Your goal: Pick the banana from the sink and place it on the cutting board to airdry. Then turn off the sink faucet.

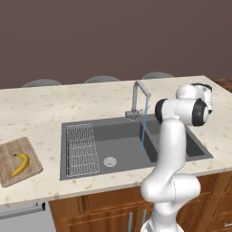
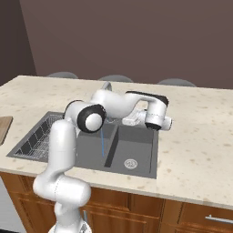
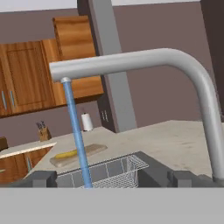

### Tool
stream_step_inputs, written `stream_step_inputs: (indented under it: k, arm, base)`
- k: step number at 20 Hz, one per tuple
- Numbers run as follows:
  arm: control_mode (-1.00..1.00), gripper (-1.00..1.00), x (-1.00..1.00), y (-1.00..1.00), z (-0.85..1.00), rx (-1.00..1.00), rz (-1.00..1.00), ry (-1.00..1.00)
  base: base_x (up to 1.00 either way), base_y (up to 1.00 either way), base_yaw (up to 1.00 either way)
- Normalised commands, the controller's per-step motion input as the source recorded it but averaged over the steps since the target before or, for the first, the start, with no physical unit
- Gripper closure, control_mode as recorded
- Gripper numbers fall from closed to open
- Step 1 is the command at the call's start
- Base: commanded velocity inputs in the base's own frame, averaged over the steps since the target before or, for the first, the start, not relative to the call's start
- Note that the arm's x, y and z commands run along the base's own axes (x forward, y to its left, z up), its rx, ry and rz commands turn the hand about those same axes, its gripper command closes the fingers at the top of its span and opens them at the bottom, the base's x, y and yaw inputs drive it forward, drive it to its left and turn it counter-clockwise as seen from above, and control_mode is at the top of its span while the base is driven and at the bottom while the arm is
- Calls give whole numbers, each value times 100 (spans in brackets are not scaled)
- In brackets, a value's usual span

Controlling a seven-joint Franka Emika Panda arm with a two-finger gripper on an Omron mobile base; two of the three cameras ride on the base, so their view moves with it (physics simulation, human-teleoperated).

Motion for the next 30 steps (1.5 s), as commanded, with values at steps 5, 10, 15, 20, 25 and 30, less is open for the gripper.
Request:
stream_step_inputs:
  k: [5, 10, 15, 20, 25, 30]
  arm:
    - [-100, -100, 12, 0, -12, 2, 9, 0]
    - [-100, -100, 0, 5, -1, 1, 11, -3]
    - [-100, -100, 0, 13, -2, 0, 11, -4]
    - [-100, -100, -1, 20, -6, 0, 8, -6]
    - [-100, -100, -9, 9, -4, 4, 0, -6]
    - [-100, -100, -2, 1, 0, 7, -1, -5]
  base:
    - [0, 0, 0]
    - [0, 0, 0]
    - [0, 0, 0]
    - [0, 0, 0]
    - [0, 0, 0]
    - [0, 0, 0]
